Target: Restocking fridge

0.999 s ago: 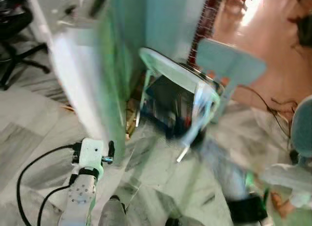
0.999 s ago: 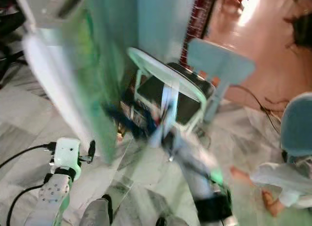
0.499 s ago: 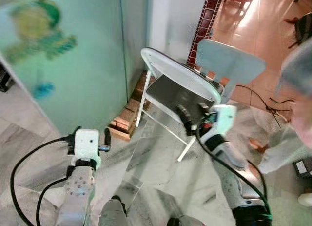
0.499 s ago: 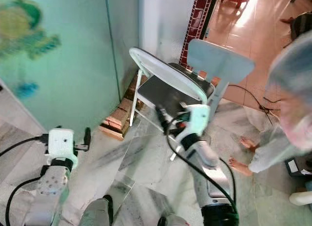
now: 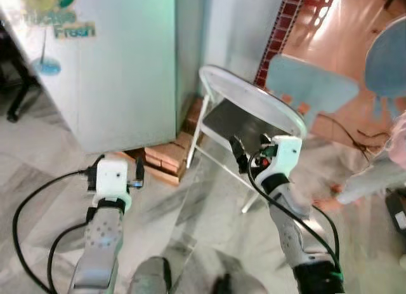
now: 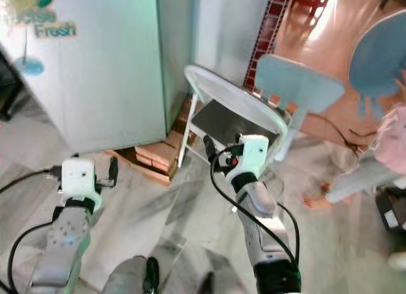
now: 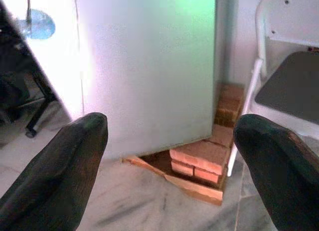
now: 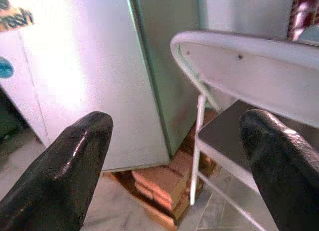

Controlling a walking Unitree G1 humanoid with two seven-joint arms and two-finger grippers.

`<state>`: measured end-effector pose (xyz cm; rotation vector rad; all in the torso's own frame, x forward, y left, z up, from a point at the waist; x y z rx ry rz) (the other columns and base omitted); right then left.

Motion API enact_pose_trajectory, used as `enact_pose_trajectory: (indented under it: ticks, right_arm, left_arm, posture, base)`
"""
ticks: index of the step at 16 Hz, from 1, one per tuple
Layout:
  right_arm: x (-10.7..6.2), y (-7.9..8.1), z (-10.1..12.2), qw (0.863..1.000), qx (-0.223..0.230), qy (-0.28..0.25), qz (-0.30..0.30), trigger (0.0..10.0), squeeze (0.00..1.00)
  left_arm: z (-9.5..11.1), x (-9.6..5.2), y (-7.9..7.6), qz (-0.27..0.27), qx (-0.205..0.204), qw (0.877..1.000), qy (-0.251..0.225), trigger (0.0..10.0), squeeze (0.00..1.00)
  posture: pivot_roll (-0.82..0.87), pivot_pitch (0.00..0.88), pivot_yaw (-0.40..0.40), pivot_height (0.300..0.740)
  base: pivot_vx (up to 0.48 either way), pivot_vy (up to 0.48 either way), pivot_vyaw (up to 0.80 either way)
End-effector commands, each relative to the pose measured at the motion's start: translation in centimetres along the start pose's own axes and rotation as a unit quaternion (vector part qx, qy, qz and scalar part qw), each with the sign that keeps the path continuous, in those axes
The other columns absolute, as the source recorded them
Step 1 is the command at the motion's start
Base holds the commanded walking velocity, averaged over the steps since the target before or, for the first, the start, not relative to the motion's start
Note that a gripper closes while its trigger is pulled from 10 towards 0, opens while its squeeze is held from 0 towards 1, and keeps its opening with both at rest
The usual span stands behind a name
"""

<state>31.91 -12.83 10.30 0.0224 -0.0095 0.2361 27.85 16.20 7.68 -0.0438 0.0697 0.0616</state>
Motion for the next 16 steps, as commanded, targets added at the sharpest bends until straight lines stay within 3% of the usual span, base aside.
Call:
enact_pose_trajectory:
  ticks: [1, 10, 16]
  right_arm:
    - [-0.06, -0.60, -0.47, 1.000, -0.002, 0.010, -0.016, 10.0, 0.00]
    - [0.29, -0.96, -0.51, 0.999, -0.005, 0.006, -0.033, 10.0, 0.00]
    - [0.46, -1.13, -0.52, 0.999, -0.011, 0.004, -0.036, 10.0, 0.00]
  left_arm:
    - [-0.44, -0.18, 0.18, -0.002, 0.005, 1.000, 0.010, 10.0, 0.00]
    - [-0.39, 0.01, 0.13, -0.009, 0.001, 1.000, 0.006, 10.0, 0.00]
    - [-0.26, 0.10, 0.23, -0.008, -0.004, 1.000, 0.003, 10.0, 0.00]
  posture:
    - [0.16, 0.127, -0.069, 0.740]
    - [0.16, 0.122, -0.071, 0.740]
    - [0.16, 0.122, -0.071, 0.740]
  base:
    - [0.000, 0.465, 0.00]
    - [0.000, 0.475, 0.00]
    - [0.000, 0.480, -0.72]
Point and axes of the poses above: a point about 5 cm out from each wrist's last joint towards the gripper, its own x axis pointing out of the wrist towards the gripper, its own z axis along the axis of the wrist's last joint, y = z × x, the point moved 3 cm from there along x, pointing out of the wrist towards the gripper, and after that the axes turned 12 degrees about -x, right-handed, at the moved point
